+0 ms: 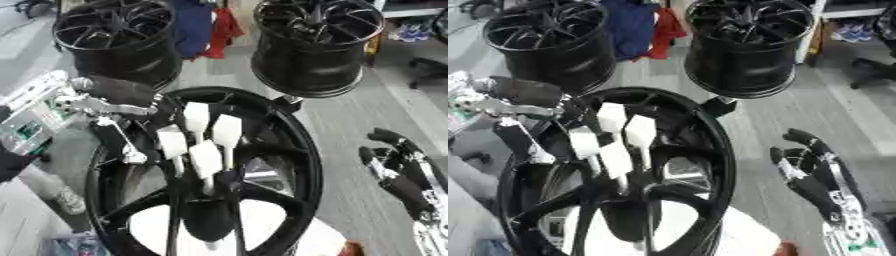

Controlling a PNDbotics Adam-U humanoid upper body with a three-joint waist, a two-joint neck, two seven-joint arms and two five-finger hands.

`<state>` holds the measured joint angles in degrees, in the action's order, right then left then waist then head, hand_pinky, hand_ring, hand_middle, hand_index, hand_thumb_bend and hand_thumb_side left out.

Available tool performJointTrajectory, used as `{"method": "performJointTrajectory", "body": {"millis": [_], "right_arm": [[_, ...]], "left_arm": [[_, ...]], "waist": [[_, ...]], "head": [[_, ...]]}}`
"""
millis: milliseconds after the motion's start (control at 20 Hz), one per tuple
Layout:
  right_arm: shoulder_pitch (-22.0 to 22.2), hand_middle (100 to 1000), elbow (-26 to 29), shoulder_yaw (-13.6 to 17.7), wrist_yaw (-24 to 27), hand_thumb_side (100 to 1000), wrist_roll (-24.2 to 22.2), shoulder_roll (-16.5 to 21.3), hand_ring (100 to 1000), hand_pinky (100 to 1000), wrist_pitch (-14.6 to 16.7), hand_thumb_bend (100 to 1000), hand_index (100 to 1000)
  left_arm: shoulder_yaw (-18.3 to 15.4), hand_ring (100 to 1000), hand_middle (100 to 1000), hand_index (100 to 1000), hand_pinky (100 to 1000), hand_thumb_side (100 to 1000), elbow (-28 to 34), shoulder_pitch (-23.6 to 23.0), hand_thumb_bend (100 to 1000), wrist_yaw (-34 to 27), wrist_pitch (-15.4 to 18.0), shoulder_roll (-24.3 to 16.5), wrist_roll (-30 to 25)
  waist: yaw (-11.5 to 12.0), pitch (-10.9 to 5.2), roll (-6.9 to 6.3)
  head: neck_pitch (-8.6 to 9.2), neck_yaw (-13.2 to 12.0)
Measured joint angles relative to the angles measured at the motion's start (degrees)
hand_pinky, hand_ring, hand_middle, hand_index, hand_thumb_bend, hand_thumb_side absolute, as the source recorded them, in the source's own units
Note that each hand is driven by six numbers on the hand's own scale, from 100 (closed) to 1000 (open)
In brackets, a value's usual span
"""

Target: Pull the pin out of the wheel hub.

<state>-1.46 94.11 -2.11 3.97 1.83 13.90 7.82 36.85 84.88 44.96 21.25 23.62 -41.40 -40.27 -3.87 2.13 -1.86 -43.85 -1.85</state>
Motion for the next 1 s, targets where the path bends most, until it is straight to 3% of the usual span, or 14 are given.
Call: {"method": "performJointTrajectory", "body": {"millis": [450, 800, 1000], "right_arm": [[0.0, 770, -0.02, -0.01, 0.0, 301, -0.01, 0.0, 646, 632, -0.01, 364, 827], [-0.01, 770, -0.03, -0.01, 0.0, 302, -0.01, 0.0, 645, 632, -0.01, 363, 827], [-0.01, 770, -0.04, -0.01, -0.01, 305, -0.01, 0.0, 645, 632, -0.01, 364, 827]], "left_arm": [[0.95, 635, 716, 804, 510, 259, -1.92, 0.09, 215, 0.99, 0.72, 1.65, 0.72], [1.46, 529, 619, 741, 412, 139, -2.15, 0.11, 100, 1.18, 1.33, 2.21, 1.33], [1.47, 469, 569, 700, 336, 100, -2.1, 0.11, 100, 1.02, 1.52, 2.24, 1.52]], "waist": [[-0.05, 0.0, -0.01], [-0.12, -0.01, -0.11], [-0.12, -0.01, -0.11]], "head": [[0.0, -0.15], [0.0, -0.21], [0.0, -0.21]]}}
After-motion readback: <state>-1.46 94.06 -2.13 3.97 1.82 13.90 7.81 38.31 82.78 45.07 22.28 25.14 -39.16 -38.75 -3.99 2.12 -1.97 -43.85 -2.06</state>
